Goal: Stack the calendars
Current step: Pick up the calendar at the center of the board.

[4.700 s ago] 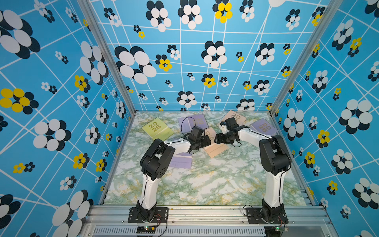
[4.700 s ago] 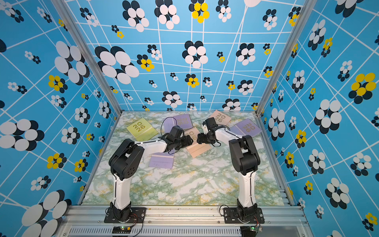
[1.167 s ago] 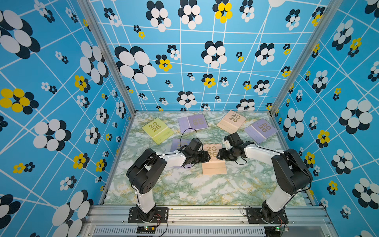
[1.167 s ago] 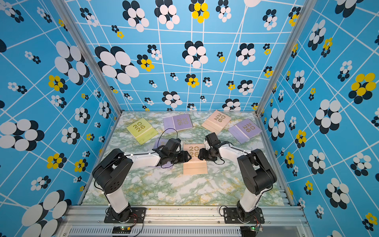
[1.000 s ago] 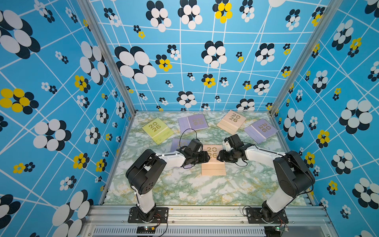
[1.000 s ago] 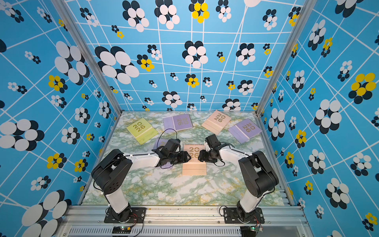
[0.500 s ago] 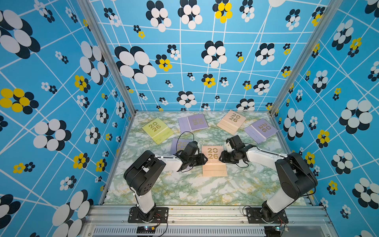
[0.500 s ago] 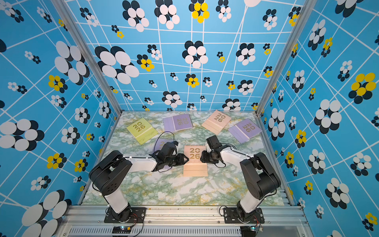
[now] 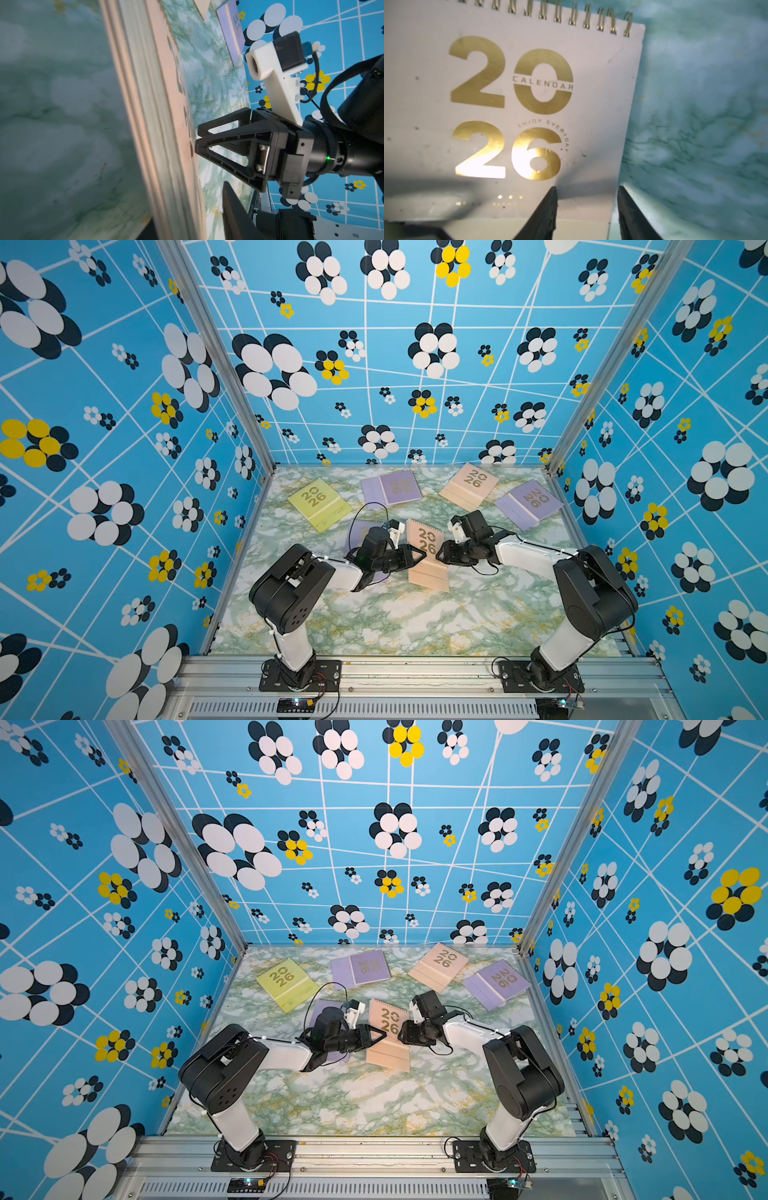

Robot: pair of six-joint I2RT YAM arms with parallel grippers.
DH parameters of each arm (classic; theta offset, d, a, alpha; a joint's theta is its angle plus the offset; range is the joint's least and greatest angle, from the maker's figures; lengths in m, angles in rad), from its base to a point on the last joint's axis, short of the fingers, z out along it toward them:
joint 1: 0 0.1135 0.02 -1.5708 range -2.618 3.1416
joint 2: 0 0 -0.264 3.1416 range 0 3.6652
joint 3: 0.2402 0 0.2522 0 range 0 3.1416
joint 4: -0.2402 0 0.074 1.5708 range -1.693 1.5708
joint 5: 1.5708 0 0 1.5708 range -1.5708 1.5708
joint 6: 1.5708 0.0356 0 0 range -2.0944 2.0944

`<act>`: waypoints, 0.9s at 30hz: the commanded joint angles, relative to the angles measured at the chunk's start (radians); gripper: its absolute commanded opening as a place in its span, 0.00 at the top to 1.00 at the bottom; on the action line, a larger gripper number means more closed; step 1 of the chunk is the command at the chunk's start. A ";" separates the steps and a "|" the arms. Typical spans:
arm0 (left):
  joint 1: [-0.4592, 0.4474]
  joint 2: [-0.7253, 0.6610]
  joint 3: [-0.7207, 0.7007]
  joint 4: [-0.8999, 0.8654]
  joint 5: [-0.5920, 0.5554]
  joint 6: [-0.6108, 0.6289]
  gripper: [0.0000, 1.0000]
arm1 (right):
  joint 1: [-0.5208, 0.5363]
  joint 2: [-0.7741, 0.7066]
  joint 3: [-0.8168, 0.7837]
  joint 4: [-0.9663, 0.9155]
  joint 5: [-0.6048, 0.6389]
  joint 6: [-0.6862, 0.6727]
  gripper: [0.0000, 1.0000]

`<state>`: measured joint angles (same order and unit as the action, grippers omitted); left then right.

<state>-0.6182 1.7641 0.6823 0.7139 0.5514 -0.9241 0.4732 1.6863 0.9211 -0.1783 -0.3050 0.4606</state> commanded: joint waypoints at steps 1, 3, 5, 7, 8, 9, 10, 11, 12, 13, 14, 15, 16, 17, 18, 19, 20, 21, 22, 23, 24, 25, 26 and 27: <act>-0.022 0.002 0.044 0.067 0.094 0.022 0.70 | 0.024 0.029 0.019 0.021 -0.057 -0.017 0.52; -0.021 -0.001 0.049 0.042 0.093 0.033 0.80 | 0.024 0.030 0.021 0.018 -0.053 -0.020 0.52; -0.020 -0.003 0.048 0.027 0.089 0.041 0.85 | 0.022 0.031 0.021 0.016 -0.049 -0.023 0.52; -0.019 -0.011 0.050 0.006 0.083 0.052 0.91 | 0.021 0.029 0.021 0.012 -0.046 -0.027 0.52; -0.018 -0.016 0.052 -0.007 0.078 0.059 0.92 | 0.021 0.027 0.021 0.010 -0.044 -0.029 0.51; -0.017 -0.021 0.056 -0.022 0.076 0.067 0.96 | 0.019 0.024 0.021 0.007 -0.043 -0.030 0.51; -0.015 -0.025 0.059 -0.033 0.076 0.071 0.99 | 0.018 0.020 0.021 0.006 -0.041 -0.030 0.51; -0.013 -0.030 0.061 -0.042 0.076 0.078 1.00 | 0.016 0.013 0.017 0.003 -0.037 -0.032 0.51; -0.010 -0.036 0.060 -0.046 0.075 0.080 1.00 | 0.011 0.004 0.014 0.002 -0.034 -0.031 0.51; -0.005 -0.041 0.059 -0.047 0.076 0.080 1.00 | 0.007 -0.007 0.008 0.004 -0.034 -0.031 0.51; 0.005 -0.047 0.055 -0.042 0.081 0.077 1.00 | -0.001 -0.020 0.000 0.003 -0.034 -0.032 0.50; 0.014 -0.053 0.050 -0.028 0.089 0.068 1.00 | -0.010 -0.035 -0.009 0.002 -0.035 -0.030 0.50; 0.026 -0.059 0.043 -0.008 0.100 0.058 1.00 | -0.021 -0.047 -0.017 0.003 -0.041 -0.030 0.49; 0.043 -0.065 0.035 0.026 0.118 0.040 1.00 | -0.037 -0.068 -0.029 0.006 -0.052 -0.029 0.49; 0.060 -0.071 0.024 0.065 0.140 0.017 1.00 | -0.055 -0.091 -0.045 0.015 -0.072 -0.025 0.48; 0.076 -0.077 0.017 0.107 0.162 -0.005 1.00 | -0.073 -0.114 -0.066 0.033 -0.094 -0.022 0.48; 0.091 -0.078 0.009 0.171 0.194 -0.034 1.00 | -0.091 -0.141 -0.086 0.055 -0.119 -0.016 0.47; 0.105 -0.076 0.004 0.233 0.228 -0.067 1.00 | -0.108 -0.169 -0.109 0.078 -0.146 -0.018 0.46; 0.115 -0.070 0.004 0.286 0.253 -0.097 1.00 | -0.117 -0.188 -0.121 0.090 -0.161 -0.020 0.45; 0.124 -0.059 0.002 0.352 0.277 -0.141 1.00 | -0.127 -0.218 -0.135 0.103 -0.184 -0.030 0.43; 0.132 -0.043 0.000 0.419 0.293 -0.182 1.00 | -0.132 -0.237 -0.142 0.111 -0.203 -0.038 0.42; 0.136 -0.026 -0.001 0.487 0.305 -0.221 1.00 | -0.136 -0.255 -0.151 0.128 -0.230 -0.042 0.42; 0.142 0.001 -0.001 0.567 0.317 -0.272 1.00 | -0.141 -0.280 -0.169 0.168 -0.270 -0.039 0.40; 0.145 0.028 0.000 0.636 0.325 -0.316 1.00 | -0.142 -0.299 -0.185 0.194 -0.290 -0.031 0.40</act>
<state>-0.4763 1.7580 0.6842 1.0019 0.7643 -1.0916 0.3332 1.4300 0.7734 -0.0669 -0.4866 0.4381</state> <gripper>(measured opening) 0.148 0.597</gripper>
